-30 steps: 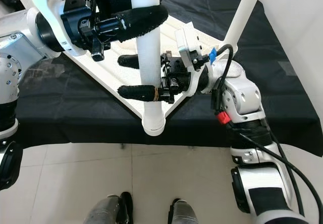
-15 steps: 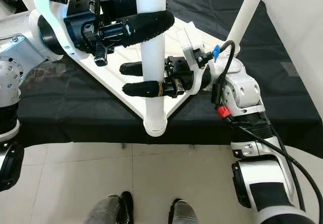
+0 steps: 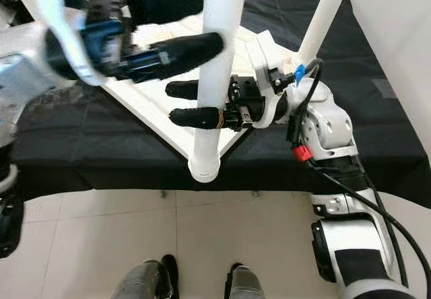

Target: Building children table

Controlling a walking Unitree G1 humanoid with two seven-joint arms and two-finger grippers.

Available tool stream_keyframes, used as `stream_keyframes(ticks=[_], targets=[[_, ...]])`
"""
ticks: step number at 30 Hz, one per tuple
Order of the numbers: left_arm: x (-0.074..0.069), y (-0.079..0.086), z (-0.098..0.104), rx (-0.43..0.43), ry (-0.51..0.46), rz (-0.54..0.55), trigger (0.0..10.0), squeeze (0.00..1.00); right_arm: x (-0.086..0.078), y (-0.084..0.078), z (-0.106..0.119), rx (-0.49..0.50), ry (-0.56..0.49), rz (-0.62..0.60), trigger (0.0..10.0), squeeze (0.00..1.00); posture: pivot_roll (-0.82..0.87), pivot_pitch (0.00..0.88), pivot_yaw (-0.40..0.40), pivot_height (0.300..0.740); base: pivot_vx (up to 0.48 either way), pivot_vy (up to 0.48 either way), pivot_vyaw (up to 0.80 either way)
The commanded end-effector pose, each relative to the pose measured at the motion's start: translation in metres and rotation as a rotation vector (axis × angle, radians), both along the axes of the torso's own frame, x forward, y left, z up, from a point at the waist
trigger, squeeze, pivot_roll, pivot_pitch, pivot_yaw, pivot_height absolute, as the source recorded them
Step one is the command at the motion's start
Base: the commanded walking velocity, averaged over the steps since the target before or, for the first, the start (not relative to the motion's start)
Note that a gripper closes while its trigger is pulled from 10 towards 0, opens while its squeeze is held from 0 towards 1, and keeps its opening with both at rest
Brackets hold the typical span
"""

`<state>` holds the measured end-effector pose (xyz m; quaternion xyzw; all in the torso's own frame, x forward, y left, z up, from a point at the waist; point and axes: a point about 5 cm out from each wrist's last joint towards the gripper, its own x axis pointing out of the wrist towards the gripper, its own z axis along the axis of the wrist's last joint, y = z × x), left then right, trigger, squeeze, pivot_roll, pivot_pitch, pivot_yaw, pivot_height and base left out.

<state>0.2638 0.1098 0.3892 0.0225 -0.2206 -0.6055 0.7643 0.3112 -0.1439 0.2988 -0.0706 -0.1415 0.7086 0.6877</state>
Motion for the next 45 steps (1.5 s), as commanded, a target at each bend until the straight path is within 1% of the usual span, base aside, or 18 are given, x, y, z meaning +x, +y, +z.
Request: stream_keyframes(ticks=[1,3,6,10,12,14,17,21,28,32,34,37,38,39,40,42,44,45], targets=[[-0.002,0.006,0.000,-0.001,-0.002,0.018,10.0,1.00,0.003,-0.007,-0.006,-0.023,-0.003,-0.099,0.0,0.00,0.02,0.272,0.063,0.740,0.000,0.000,0.00],[0.000,0.014,-0.002,-0.005,0.004,0.055,10.0,1.00,0.005,-0.010,-0.008,-0.032,-0.011,-0.167,0.0,0.00,0.02,0.273,0.058,0.740,0.000,0.000,0.00],[0.004,0.037,-0.011,-0.031,0.051,0.161,10.0,1.00,0.004,-0.014,-0.015,-0.037,-0.022,-0.363,0.0,0.00,0.01,0.274,0.050,0.740,0.000,0.000,0.00],[0.003,0.047,-0.016,-0.043,0.077,0.202,10.0,1.00,0.002,-0.016,-0.019,-0.058,-0.028,-0.454,0.0,0.00,0.01,0.274,0.050,0.740,0.000,0.000,0.00],[0.000,0.054,-0.028,-0.050,0.111,0.235,10.0,1.00,-0.007,-0.013,-0.029,-0.117,-0.030,-0.565,0.0,0.00,0.00,0.270,0.044,0.740,0.000,0.000,0.00],[0.000,0.054,-0.028,-0.050,0.111,0.235,10.0,1.00,-0.007,-0.013,-0.029,-0.117,-0.030,-0.565,0.0,0.00,0.00,0.270,0.044,0.740,0.000,0.000,0.00],[-0.003,0.057,-0.038,-0.058,0.137,0.255,10.0,1.00,-0.013,-0.007,-0.040,-0.192,-0.001,-0.686,0.0,0.00,-0.01,0.262,0.042,0.740,0.000,0.000,0.00],[-0.005,0.053,-0.044,-0.063,0.146,0.254,10.0,1.00,-0.013,-0.001,-0.045,-0.243,0.010,-0.770,0.0,0.00,-0.02,0.254,0.039,0.740,0.000,0.000,0.00],[-0.006,0.045,-0.048,-0.059,0.140,0.237,10.0,1.00,-0.001,0.002,-0.040,-0.247,0.005,-0.828,0.0,0.00,-0.02,0.247,0.026,0.740,0.000,0.000,0.00],[-0.006,0.045,-0.048,-0.059,0.140,0.237,10.0,1.00,-0.001,0.002,-0.040,-0.247,0.005,-0.828,0.0,0.00,-0.02,0.247,0.026,0.740,0.000,0.000,0.00],[-0.008,0.042,-0.047,-0.057,0.129,0.232,10.0,1.00,0.010,0.001,-0.035,-0.230,0.026,-0.872,0.0,0.00,-0.02,0.257,0.011,0.740,0.000,0.000,0.00],[-0.008,0.042,-0.047,-0.057,0.129,0.232,10.0,1.00,0.010,0.001,-0.035,-0.230,0.026,-0.872,0.0,0.00,-0.02,0.257,0.011,0.740,0.000,0.000,0.00],[-0.009,0.040,-0.046,-0.056,0.122,0.232,10.0,1.00,0.015,-0.001,-0.033,-0.211,0.092,-0.895,0.0,0.00,-0.02,0.265,0.008,0.740,0.000,0.000,0.00],[-0.009,0.040,-0.046,-0.056,0.122,0.232,10.0,1.00,0.015,-0.001,-0.033,-0.211,0.092,-0.895,0.0,0.00,-0.02,0.265,0.008,0.740,0.000,0.000,0.00],[-0.010,0.040,-0.045,-0.055,0.121,0.233,10.0,1.00,0.015,-0.004,-0.032,-0.194,0.178,-0.871,0.0,0.00,-0.02,0.270,0.007,0.740,0.000,0.000,0.00],[-0.010,0.040,-0.045,-0.055,0.121,0.233,10.0,1.00,0.015,-0.004,-0.032,-0.194,0.178,-0.871,0.0,0.00,-0.02,0.270,0.007,0.740,0.000,0.000,0.00],[-0.011,0.038,-0.049,-0.028,0.127,0.238,10.0,1.00,0.016,-0.010,-0.026,-0.182,0.236,-0.819,0.0,0.00,-0.03,0.280,0.006,0.740,0.000,0.000,0.00],[-0.011,0.038,-0.049,-0.028,0.127,0.238,10.0,1.00,0.016,-0.010,-0.026,-0.182,0.236,-0.819,0.0,0.00,-0.03,0.280,0.006,0.740,0.000,0.000,0.00]])
